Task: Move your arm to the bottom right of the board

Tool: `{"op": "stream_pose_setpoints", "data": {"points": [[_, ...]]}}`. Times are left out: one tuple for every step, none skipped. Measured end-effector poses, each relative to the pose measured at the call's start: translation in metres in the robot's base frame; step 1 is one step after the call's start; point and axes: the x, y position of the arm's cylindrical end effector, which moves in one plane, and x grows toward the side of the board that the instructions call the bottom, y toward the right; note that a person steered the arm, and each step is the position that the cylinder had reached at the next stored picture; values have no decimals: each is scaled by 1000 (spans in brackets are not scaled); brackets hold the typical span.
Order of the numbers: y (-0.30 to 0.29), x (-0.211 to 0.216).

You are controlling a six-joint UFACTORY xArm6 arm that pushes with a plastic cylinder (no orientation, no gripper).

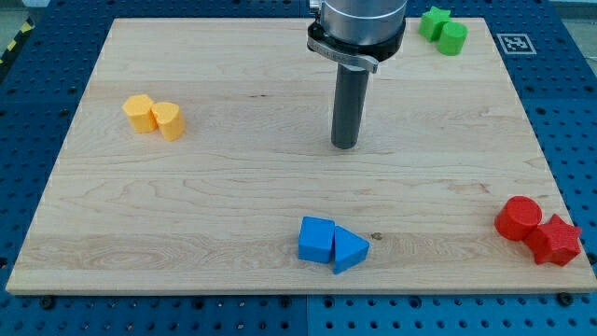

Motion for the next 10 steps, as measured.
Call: {"op": "stream_pose_setpoints", "data": {"points": [[0, 0], [0, 19], [8, 19], [32, 19], [55, 42], [85, 66], [108, 95], [115, 117], [115, 123], [127, 165]]}}
